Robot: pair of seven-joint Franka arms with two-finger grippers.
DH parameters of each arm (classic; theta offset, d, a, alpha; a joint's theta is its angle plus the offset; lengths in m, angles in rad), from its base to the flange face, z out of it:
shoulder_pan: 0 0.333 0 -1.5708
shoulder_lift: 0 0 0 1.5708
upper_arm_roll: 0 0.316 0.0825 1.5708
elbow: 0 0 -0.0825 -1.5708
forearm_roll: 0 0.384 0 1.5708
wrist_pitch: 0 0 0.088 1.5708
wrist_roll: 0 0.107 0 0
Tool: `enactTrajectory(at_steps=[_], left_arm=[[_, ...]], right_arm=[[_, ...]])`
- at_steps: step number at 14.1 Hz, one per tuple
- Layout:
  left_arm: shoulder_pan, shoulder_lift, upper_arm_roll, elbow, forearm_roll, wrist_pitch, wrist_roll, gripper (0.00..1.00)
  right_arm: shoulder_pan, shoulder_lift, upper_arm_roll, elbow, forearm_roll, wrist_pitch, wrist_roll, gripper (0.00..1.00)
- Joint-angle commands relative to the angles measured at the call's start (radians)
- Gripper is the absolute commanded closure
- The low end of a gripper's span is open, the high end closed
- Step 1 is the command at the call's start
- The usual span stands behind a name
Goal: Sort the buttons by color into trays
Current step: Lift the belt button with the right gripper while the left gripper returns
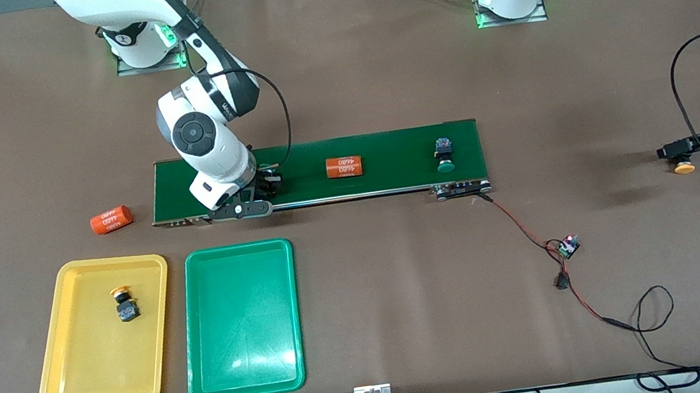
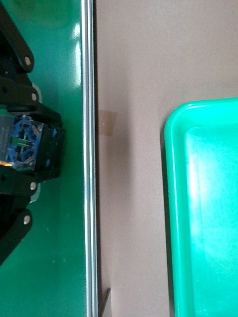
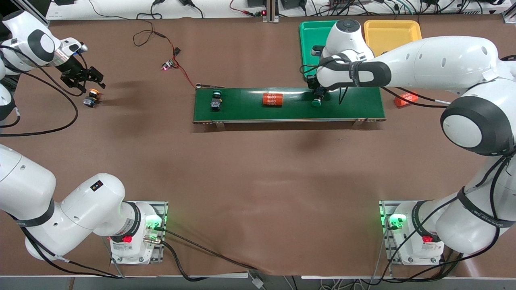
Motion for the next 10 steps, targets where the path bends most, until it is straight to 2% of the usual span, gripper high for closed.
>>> enactTrajectory(at_steps=[1, 5, 8, 10], left_arm=[[-0.011, 0.007, 0.019, 0.028, 0.100, -0.017, 0.068, 0.00], [-0.014, 0.019, 0.019, 0.018, 0.194, -0.017, 0.104, 0.00], [-0.009, 0.033, 0.019, 0.018, 0.197, -0.001, 0.154, 0.00], [-0.009, 0.039, 0.020, 0.018, 0.197, 0.019, 0.200, 0.00]], right_arm=[[0.000, -0.046, -0.017, 0.050, -0.008, -0.121, -0.020, 0.77], [-0.003, -0.066, -0.098, 0.153, -0.008, -0.255, -0.234, 0.77], [-0.012, -0.066, -0.128, 0.155, -0.011, -0.249, -0.378, 0.77], [-0.029, -0.054, -0.130, 0.161, -0.063, -0.184, -0.441, 0.77]])
